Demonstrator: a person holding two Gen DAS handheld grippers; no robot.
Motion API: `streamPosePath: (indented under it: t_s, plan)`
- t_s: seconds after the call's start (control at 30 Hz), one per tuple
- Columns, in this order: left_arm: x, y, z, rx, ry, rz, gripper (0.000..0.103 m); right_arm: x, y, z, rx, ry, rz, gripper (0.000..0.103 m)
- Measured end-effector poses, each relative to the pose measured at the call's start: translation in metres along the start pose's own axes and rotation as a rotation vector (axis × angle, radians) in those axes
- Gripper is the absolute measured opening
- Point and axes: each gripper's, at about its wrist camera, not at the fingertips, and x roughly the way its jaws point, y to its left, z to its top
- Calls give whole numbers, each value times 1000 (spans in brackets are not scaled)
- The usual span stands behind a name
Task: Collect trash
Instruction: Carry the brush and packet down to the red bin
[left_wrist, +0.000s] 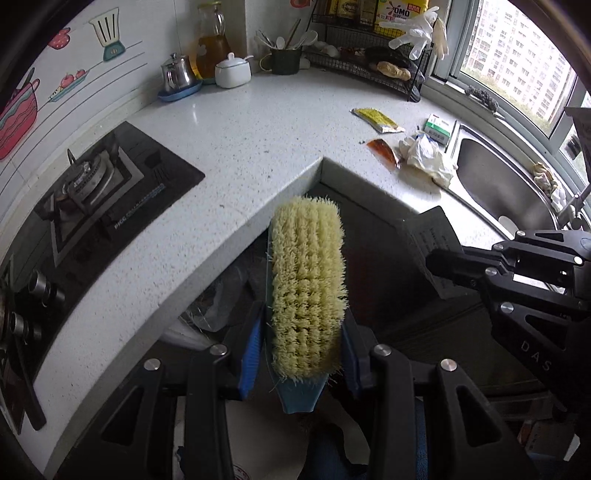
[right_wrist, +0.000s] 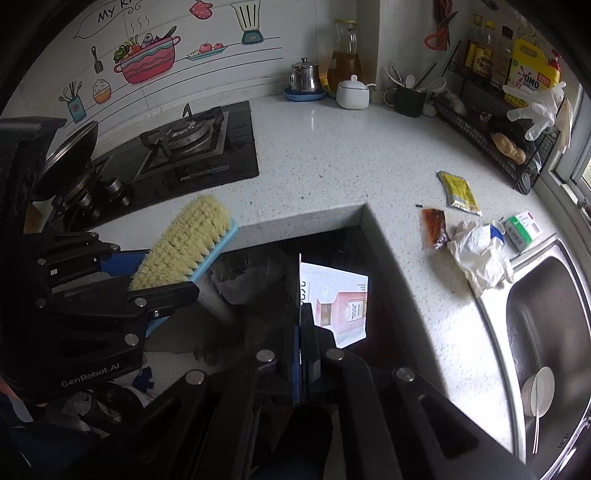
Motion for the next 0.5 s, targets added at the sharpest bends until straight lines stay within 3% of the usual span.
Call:
streamPosePath:
  t_s: [0.2,0.5]
  plan:
    - [35,-4,-37,15,65,1,35,32,-4,-32,57,28,36,0]
    - [129,-7,-66,5,165,-46,35,105,-26,-78,133,48,43,0]
